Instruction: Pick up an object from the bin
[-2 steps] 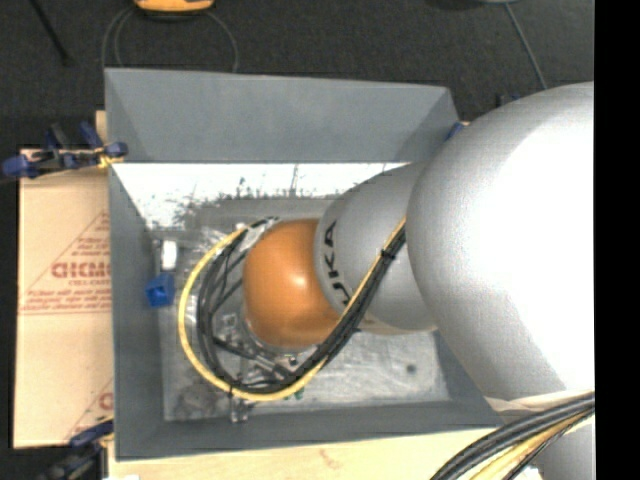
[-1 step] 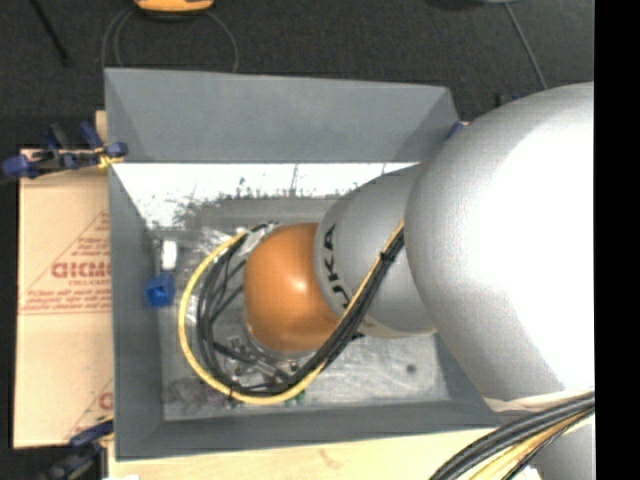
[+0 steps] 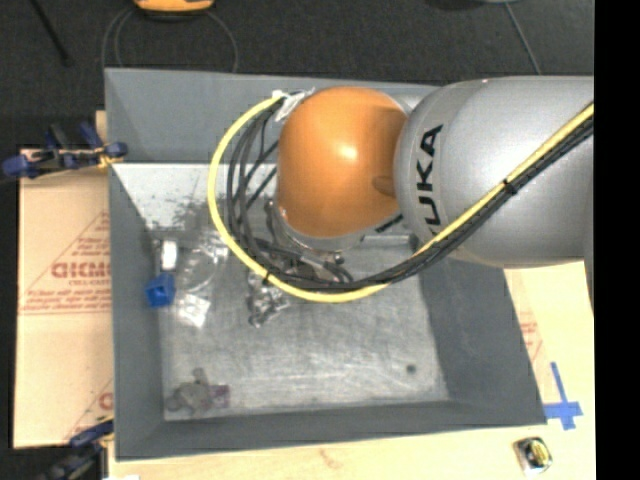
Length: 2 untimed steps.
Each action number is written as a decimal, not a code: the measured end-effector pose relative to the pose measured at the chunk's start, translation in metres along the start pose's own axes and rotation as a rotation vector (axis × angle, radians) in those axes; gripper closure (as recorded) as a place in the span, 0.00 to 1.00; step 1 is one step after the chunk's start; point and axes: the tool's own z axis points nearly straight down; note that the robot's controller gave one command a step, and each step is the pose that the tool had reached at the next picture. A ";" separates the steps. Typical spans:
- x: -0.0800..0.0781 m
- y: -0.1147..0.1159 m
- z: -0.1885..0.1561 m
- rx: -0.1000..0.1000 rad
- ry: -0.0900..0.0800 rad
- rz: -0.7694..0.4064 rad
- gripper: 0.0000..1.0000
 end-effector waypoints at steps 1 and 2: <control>-0.020 -0.045 0.109 -0.001 0.016 0.158 1.00; 0.008 0.005 0.065 -0.002 0.012 0.290 1.00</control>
Offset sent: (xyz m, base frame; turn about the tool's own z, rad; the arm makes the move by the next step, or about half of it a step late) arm 0.0359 -0.0328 -0.1051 0.1571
